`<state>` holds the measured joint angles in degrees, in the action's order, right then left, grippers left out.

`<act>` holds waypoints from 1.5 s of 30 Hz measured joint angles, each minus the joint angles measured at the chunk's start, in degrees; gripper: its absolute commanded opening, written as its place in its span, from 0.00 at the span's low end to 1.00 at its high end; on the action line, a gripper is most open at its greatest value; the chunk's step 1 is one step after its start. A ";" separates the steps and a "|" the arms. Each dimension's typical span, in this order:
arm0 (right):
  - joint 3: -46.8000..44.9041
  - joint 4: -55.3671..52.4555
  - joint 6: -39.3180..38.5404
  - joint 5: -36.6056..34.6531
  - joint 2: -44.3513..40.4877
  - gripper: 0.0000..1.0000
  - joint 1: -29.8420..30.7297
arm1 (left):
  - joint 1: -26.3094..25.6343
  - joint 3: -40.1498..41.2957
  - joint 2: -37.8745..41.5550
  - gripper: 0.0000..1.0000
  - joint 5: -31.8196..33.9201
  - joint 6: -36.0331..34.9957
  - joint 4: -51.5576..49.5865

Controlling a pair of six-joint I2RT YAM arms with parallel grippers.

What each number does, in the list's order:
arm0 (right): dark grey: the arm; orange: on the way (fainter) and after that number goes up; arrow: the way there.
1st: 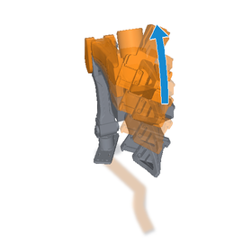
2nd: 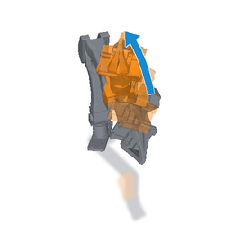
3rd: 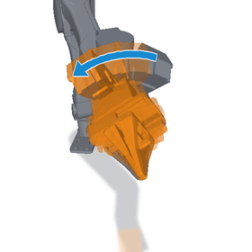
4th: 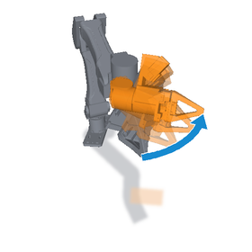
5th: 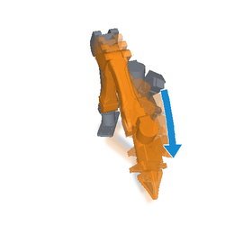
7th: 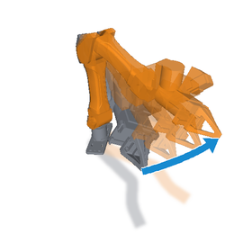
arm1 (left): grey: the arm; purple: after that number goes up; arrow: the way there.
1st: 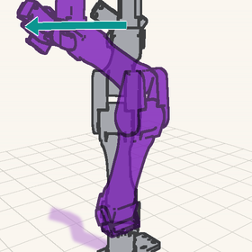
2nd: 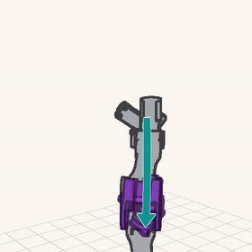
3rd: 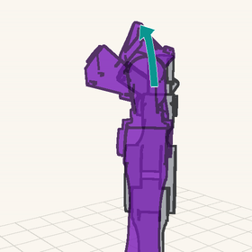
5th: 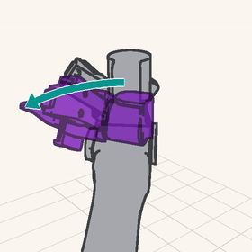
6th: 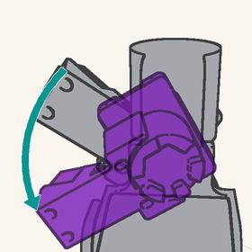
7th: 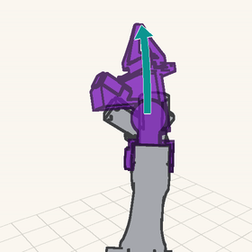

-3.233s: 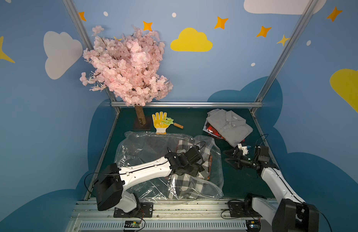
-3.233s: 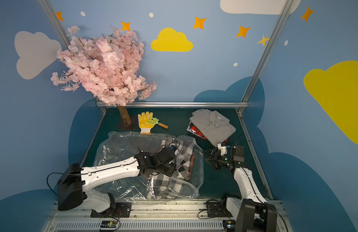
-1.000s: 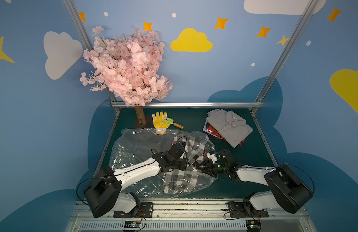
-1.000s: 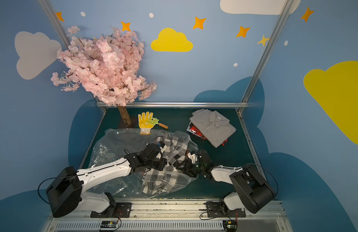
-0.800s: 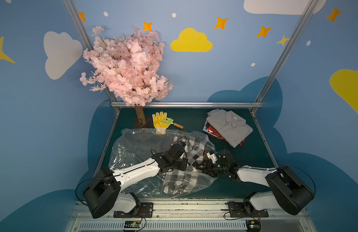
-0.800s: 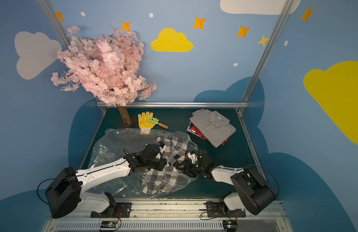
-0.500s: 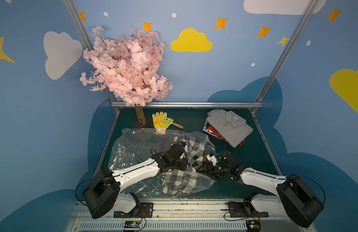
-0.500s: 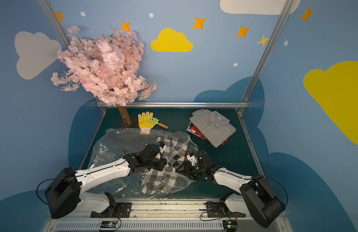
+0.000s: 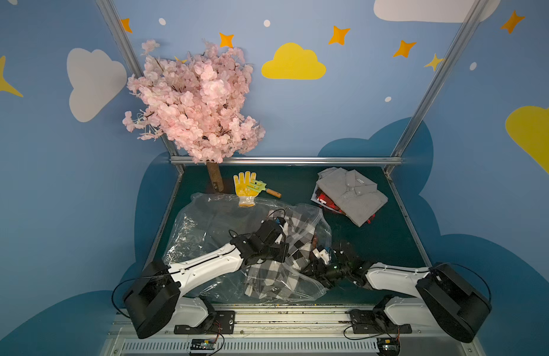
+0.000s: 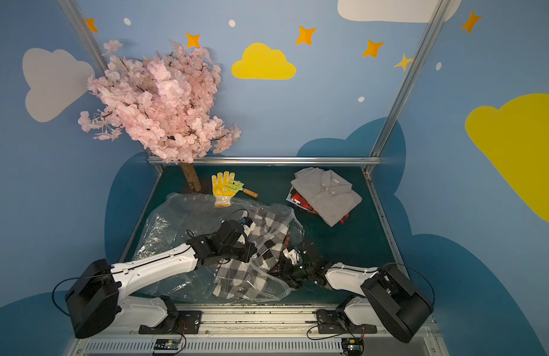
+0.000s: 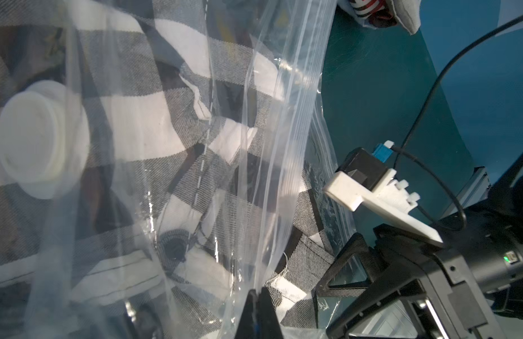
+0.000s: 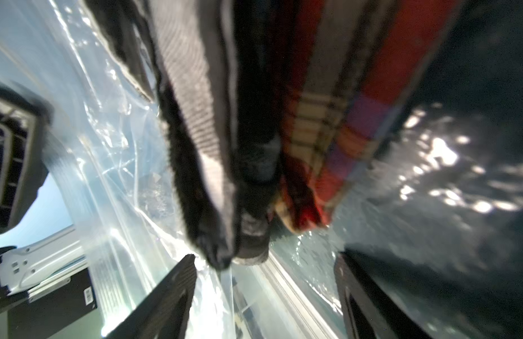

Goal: Take the shirt out of the vacuum bag
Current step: Take out the shirt from the vacuum bag.

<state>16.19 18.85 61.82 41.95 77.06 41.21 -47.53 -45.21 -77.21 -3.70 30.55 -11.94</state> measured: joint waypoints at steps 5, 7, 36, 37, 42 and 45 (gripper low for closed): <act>0.00 16.44 3.87 2.67 9.53 0.75 1.68 | 0.00 0.00 0.20 0.03 -0.24 0.55 -0.07; 0.11 22.29 5.40 2.89 12.92 0.73 2.78 | 0.00 0.00 0.68 0.03 -0.24 0.61 -0.15; 9.18 -8.48 0.00 -5.42 -3.58 0.00 3.45 | 0.04 2.54 5.11 0.03 0.31 0.79 -0.81; 9.44 -10.97 -0.83 -5.29 -4.96 0.00 2.58 | 0.07 2.60 5.11 0.03 0.28 0.79 -0.72; 10.54 -21.68 -4.28 -3.48 -9.25 0.00 -1.62 | -0.04 2.69 5.11 0.03 -0.35 0.76 -0.11; 12.31 -26.60 -6.60 -1.88 -10.16 0.00 -3.85 | -0.11 2.71 5.05 0.03 -0.92 0.74 0.37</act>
<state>28.49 -7.75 55.22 40.07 66.89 37.36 -47.64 -42.50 -72.16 -4.62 31.29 -11.57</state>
